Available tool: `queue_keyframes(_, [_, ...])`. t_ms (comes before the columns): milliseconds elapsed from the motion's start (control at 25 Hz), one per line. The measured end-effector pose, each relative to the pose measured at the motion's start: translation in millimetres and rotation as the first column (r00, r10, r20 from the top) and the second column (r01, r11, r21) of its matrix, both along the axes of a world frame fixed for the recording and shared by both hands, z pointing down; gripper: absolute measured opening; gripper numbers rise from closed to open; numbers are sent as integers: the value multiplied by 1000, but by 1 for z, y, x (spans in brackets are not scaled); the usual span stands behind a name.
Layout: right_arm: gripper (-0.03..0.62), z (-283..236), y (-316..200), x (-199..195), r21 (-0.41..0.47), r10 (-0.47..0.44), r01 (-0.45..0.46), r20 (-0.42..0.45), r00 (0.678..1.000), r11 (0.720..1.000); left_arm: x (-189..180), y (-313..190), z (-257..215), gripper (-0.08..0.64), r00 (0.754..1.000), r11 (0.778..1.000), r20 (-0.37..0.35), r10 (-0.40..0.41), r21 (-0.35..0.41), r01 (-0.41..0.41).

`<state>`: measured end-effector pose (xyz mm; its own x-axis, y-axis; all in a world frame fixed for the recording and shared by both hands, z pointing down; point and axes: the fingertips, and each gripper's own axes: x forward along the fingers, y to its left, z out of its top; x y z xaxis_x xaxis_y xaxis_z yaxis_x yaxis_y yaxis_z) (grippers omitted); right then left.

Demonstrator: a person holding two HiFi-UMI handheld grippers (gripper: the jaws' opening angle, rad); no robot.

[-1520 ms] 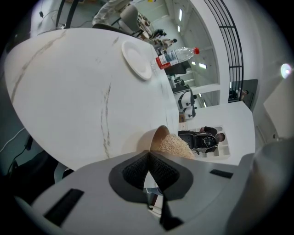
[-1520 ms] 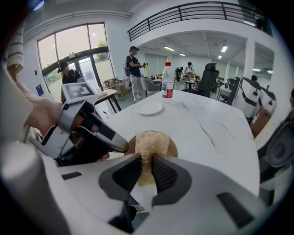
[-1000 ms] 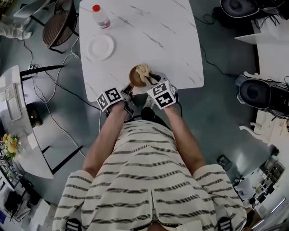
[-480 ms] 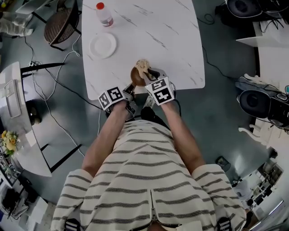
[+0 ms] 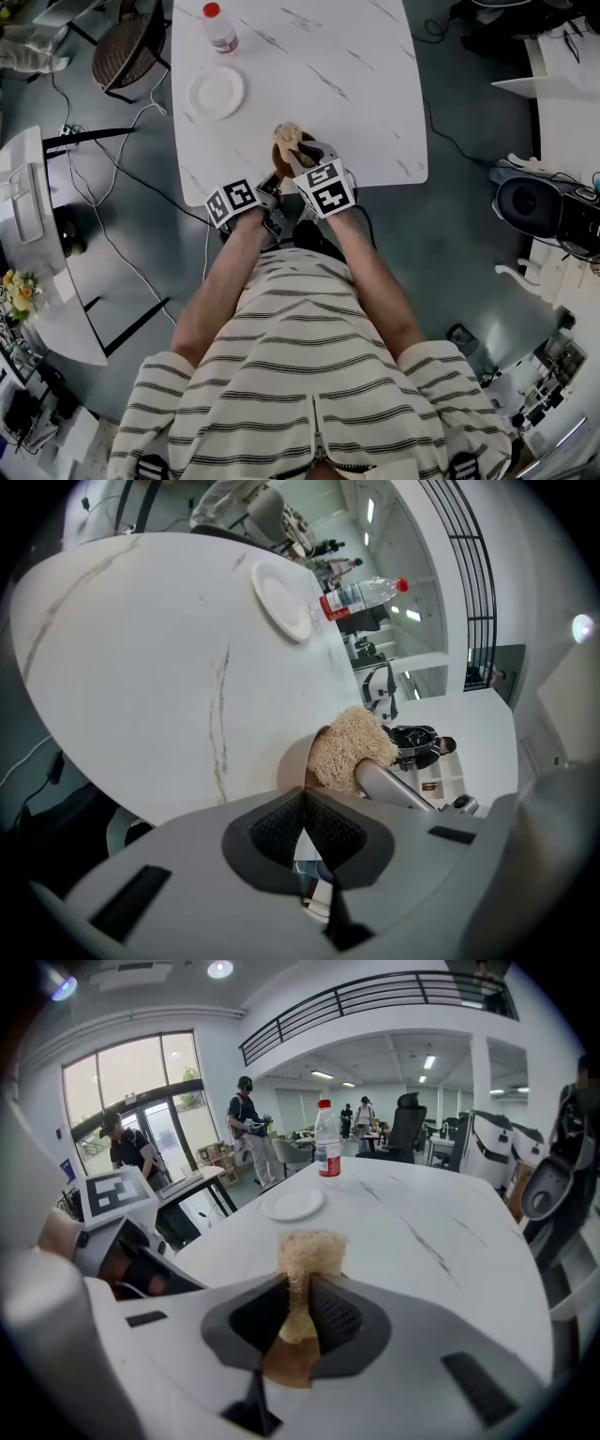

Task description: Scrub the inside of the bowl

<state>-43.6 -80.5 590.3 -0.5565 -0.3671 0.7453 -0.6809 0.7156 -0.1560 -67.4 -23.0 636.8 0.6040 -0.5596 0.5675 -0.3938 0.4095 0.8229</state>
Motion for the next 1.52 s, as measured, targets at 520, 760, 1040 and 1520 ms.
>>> queue_keyframes(520, [71, 5, 21, 4, -83, -3, 9, 74, 997, 997, 5, 0, -2, 8, 1000, 1000, 1, 26, 10, -26])
queue_keyframes(760, [71, 6, 26, 8, -125, 20, -6, 108, 994, 992, 6, 3, -2, 6, 1000, 1000, -1, 25, 11, -25])
queue_keyframes(1040, [71, 9, 31, 15, -141, 29, -15, 102, 994, 990, 7, 4, -1, 6, 1000, 1000, -10, 14, 10, -14])
queue_keyframes(1520, [71, 12, 46, 33, -98, -45, 45, 5, 999, 994, 4, 2, 0, 6, 1000, 1000, 6, -1, 15, 1])
